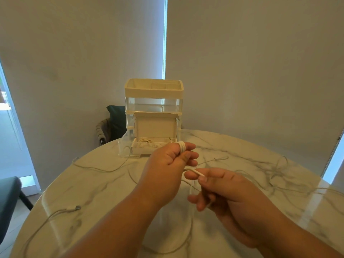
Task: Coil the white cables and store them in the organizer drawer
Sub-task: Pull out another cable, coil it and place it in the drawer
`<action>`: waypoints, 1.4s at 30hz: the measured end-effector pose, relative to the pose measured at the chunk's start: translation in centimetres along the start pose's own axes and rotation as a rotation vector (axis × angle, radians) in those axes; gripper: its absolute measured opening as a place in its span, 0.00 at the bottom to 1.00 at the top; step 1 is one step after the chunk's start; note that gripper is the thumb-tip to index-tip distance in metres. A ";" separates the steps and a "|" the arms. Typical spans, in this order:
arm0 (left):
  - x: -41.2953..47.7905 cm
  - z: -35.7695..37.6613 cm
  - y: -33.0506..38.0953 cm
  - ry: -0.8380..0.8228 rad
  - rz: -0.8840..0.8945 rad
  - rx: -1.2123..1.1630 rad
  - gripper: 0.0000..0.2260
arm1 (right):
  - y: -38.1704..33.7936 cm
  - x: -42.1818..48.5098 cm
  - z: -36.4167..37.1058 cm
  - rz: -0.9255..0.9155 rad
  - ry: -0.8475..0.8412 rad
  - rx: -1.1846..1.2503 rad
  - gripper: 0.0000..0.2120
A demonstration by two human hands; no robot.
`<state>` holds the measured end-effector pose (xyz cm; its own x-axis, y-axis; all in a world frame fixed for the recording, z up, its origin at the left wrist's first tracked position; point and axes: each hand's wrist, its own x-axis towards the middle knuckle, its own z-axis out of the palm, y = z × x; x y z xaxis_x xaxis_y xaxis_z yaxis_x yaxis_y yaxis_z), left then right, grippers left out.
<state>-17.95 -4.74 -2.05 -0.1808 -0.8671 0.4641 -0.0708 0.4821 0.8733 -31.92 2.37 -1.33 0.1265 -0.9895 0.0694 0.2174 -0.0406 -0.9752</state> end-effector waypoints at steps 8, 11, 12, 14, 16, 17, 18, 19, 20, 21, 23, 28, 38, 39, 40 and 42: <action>-0.1 0.4 -0.1 -0.104 -0.065 -0.011 0.08 | -1.6 -0.1 -1.5 -0.355 0.268 -0.901 0.06; -0.3 0.6 0.0 -0.141 -0.052 0.016 0.08 | -1.9 0.0 -1.8 -0.440 0.273 -0.996 0.07; -0.3 0.6 0.0 -0.148 -0.055 0.003 0.08 | -1.8 0.0 -2.0 -0.465 0.272 -1.010 0.08; -0.1 0.6 -0.1 -0.151 -0.061 -0.012 0.08 | -1.7 0.0 -2.0 -0.522 0.270 -1.073 0.08; -0.1 0.6 -0.1 -0.188 -0.075 -0.021 0.08 | -1.7 0.0 -2.0 -0.552 0.262 -1.124 0.08; -0.3 0.6 -0.1 -0.223 -0.085 -0.023 0.09 | -1.7 0.1 -2.0 -0.560 0.260 -1.140 0.09; -0.3 0.7 0.0 -0.256 -0.096 -0.009 0.10 | -1.7 0.2 -2.1 -0.570 0.259 -1.158 0.10; -0.6 0.7 0.1 -0.289 -0.112 0.009 0.12 | -1.7 0.3 -2.1 -0.582 0.261 -1.171 0.11; -0.5 1.0 0.2 -0.317 -0.134 0.030 0.14 | -1.6 0.4 -2.2 -0.596 0.264 -1.178 0.12; -0.5 1.2 0.3 -0.347 -0.161 0.045 0.15 | -1.6 0.5 -2.3 -0.606 0.270 -1.180 0.13; -0.1 1.4 0.3 -0.390 -0.243 0.078 0.15 | -1.5 0.8 -2.6 -0.607 0.288 -1.187 0.13; -0.7 0.9 0.3 -0.515 -0.156 0.127 0.08 | -1.4 0.9 -3.1 -0.631 0.294 -1.235 0.07; -0.7 0.2 0.8 -0.579 -0.280 -0.019 0.09 | -2.3 0.9 -3.3 -0.651 0.291 -1.186 0.14; -0.7 0.2 0.9 -0.585 -0.302 -0.041 0.08 | -2.3 0.9 -3.5 -0.636 0.308 -1.158 0.11; -0.8 0.2 1.1 -0.594 -0.316 -0.057 0.08 | -2.2 1.1 -3.7 -0.610 0.331 -1.114 0.08; -0.9 0.3 1.3 -0.621 -0.320 -0.053 0.10 | -2.0 1.6 -4.4 -0.547 0.379 -1.029 0.05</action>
<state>-18.20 -3.30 -1.39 -0.6874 -0.7258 0.0258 -0.1693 0.1947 0.9661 -36.39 0.30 -0.20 -0.0684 -0.7787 0.6236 -0.7344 -0.3838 -0.5598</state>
